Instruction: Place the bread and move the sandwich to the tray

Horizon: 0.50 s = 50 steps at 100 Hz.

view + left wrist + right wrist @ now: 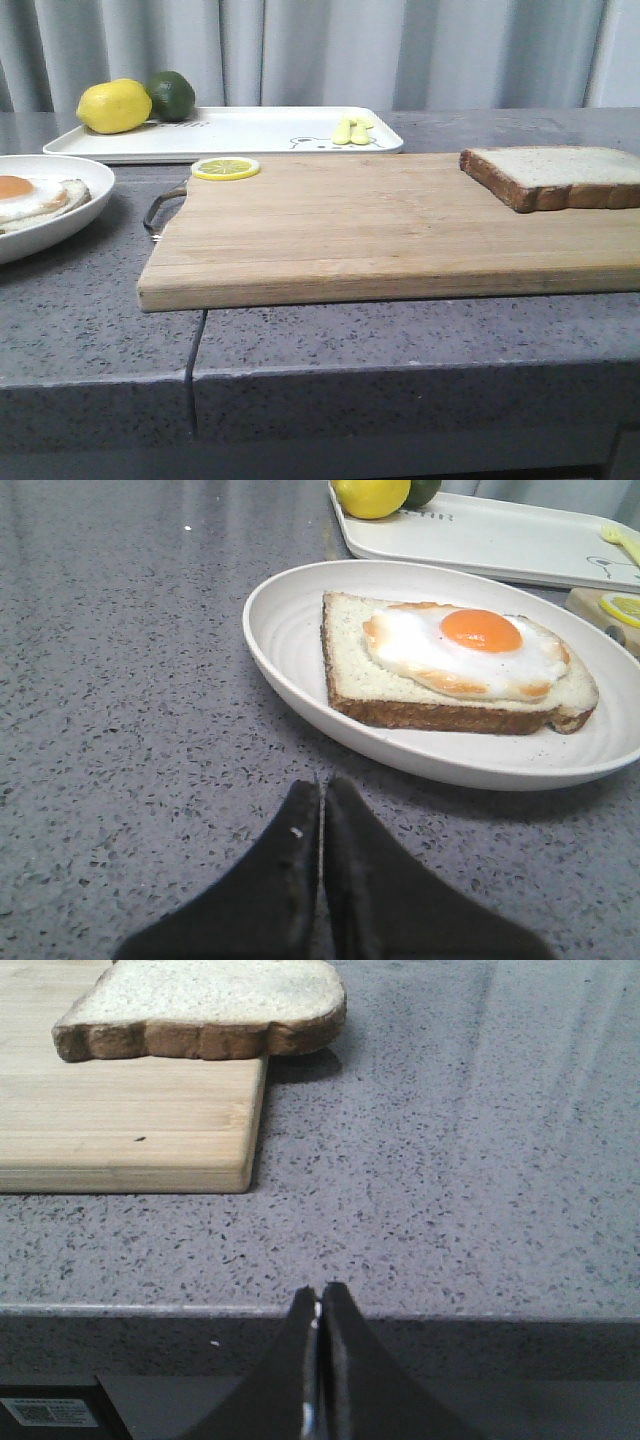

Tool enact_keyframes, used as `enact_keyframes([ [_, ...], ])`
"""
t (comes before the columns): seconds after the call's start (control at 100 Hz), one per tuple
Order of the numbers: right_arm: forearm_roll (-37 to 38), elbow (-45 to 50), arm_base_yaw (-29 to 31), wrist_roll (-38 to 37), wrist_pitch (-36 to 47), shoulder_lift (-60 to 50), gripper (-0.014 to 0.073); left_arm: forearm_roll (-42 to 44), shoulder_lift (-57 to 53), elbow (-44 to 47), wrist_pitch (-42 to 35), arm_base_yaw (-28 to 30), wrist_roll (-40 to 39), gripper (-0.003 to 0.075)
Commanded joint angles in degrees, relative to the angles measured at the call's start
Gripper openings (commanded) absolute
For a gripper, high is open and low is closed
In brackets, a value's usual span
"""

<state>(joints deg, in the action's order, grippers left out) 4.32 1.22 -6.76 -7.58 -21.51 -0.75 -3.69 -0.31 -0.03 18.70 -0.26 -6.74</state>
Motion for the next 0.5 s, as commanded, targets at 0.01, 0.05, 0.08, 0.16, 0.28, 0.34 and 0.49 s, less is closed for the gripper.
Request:
enact_keyframes([
  [0.01, 0.2, 0.5, 0.4, 0.4, 2.2, -1.0, -0.0062, 0.0, -1.7, 0.9, -3.4, -0.4, -0.4, -0.0020],
  [0.05, 0.2, 0.5, 0.4, 0.4, 2.2, -1.0, -0.0062, 0.0, -1.7, 0.9, -3.4, -0.4, -0.4, -0.0020],
  [0.08, 0.2, 0.5, 0.4, 0.4, 2.2, -1.0, -0.0062, 0.0, -1.7, 0.9, -3.4, -0.4, -0.4, -0.0020],
  [0.16, 0.2, 0.5, 0.4, 0.4, 2.2, -1.0, -0.0062, 0.0, -1.7, 0.9, -3.4, -0.4, -0.4, -0.0020],
  [0.28, 0.2, 0.5, 0.4, 0.4, 2.2, -1.0, -0.0062, 0.1, -1.7, 0.9, -3.5, -0.4, -0.4, -0.0020],
  [0.34, 0.2, 0.5, 0.4, 0.4, 2.2, -1.0, -0.0062, 0.1, -1.7, 0.9, -3.5, -0.4, -0.4, -0.0020],
  [0.49, 0.2, 0.5, 0.4, 0.4, 2.2, -1.0, -0.0062, -0.3, -1.7, 0.9, -5.6, -0.4, -0.4, -0.0020],
])
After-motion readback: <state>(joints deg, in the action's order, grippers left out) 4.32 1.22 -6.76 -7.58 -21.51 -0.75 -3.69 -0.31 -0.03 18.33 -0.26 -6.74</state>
